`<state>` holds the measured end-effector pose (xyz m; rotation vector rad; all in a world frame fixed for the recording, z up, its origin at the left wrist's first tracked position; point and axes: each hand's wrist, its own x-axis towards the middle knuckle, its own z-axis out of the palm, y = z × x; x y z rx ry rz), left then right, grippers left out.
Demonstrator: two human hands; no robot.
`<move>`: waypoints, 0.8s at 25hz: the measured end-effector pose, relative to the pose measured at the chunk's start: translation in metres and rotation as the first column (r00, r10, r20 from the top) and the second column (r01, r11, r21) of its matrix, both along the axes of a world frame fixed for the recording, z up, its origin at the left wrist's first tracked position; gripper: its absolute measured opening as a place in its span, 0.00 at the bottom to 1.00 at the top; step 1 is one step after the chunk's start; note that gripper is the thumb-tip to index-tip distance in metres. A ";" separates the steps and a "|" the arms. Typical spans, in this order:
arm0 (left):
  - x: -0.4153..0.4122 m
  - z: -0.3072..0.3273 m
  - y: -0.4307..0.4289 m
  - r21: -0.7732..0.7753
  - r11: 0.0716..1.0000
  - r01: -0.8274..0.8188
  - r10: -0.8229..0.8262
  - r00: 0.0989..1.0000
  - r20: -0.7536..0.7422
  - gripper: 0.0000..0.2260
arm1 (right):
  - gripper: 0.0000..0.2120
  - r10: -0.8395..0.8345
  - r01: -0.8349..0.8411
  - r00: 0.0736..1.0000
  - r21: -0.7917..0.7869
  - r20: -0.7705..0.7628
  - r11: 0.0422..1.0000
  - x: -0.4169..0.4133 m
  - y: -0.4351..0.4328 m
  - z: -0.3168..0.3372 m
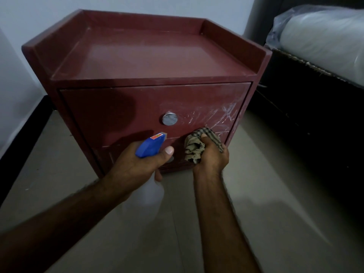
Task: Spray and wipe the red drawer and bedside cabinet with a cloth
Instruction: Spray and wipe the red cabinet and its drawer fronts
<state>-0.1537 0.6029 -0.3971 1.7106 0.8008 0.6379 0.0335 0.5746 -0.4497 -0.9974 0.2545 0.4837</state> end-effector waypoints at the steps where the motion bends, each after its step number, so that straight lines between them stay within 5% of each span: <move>1: 0.001 0.001 -0.001 0.004 1.000 -0.004 0.004 1.000 0.000 0.15 | 0.19 -0.003 0.003 1.000 0.013 -0.008 1.000 0.001 0.001 0.002; 6: 0.004 0.003 -0.005 0.022 1.000 0.007 -0.007 1.000 -0.018 0.21 | 0.29 -0.030 0.024 0.997 0.094 0.068 0.995 0.010 0.001 0.005; 10: 0.008 0.007 -0.009 0.036 0.999 0.020 -0.019 0.999 -0.043 0.24 | 0.21 -0.020 0.020 1.000 0.013 -0.005 1.000 0.012 -0.003 -0.006; 14: 0.013 0.007 -0.010 -0.003 1.000 0.016 -0.016 0.999 -0.046 0.31 | 0.24 -0.050 0.050 0.999 0.044 0.004 0.998 0.017 0.001 -0.002; 20: 0.019 0.006 -0.015 -0.027 0.999 0.021 -0.022 0.998 -0.052 0.24 | 0.19 -0.060 0.060 0.998 0.003 -0.012 0.998 0.018 -0.005 -0.010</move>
